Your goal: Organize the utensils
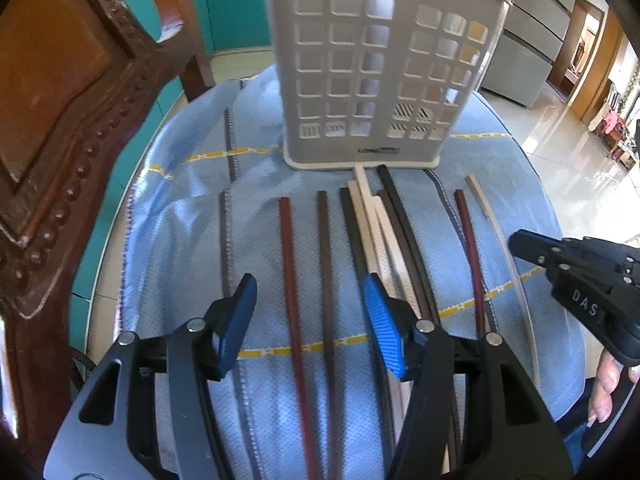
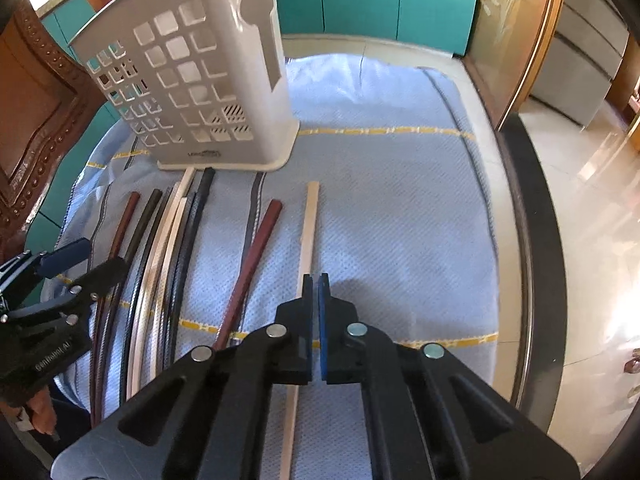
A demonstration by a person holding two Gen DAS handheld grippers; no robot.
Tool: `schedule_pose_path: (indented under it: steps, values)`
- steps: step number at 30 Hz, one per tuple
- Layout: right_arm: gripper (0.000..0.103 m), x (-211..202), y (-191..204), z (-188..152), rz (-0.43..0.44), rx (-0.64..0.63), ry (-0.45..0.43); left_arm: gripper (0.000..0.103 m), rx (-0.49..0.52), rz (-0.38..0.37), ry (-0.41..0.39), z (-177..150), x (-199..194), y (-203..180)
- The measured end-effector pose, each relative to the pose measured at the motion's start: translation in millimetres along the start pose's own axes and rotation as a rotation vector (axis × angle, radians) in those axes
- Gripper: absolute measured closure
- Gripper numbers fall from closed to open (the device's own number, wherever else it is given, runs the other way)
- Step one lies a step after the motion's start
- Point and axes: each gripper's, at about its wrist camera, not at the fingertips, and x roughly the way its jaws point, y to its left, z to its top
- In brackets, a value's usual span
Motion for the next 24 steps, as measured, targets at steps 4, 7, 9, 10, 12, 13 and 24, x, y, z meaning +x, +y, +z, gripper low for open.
schedule_pose_path:
  steps: [4,7,9,10,12,13,24]
  values:
    - [0.098,-1.1,1.8,-2.9,-0.001,-0.007,0.001,0.046,0.021,0.011,0.016,-2.8,8.8,-10.2]
    - [0.094,-1.5,0.8,-3.5,-0.006,-0.005,0.001,0.047,0.027,0.015,0.007,-3.1,8.3,-14.1]
    - [0.091,-1.7,0.0,-4.0,-0.007,-0.001,0.001,0.055,0.025,0.006,0.002,-3.4,7.9,-16.6]
    - [0.090,-1.9,-0.2,-3.7,-0.008,-0.001,0.001,0.061,0.025,-0.005,0.003,-3.4,7.5,-17.3]
    - [0.088,-2.0,-0.5,-3.2,-0.010,-0.001,0.001,0.063,0.020,-0.020,0.005,-3.0,8.0,-19.6]
    - [0.088,-2.1,-0.7,-2.9,-0.010,-0.001,0.001,0.062,0.017,-0.022,0.006,-2.6,8.8,-20.3]
    - [0.079,-1.4,-0.1,-2.7,-0.012,-0.009,0.007,0.055,0.024,0.026,0.026,-5.2,12.8,-10.1]
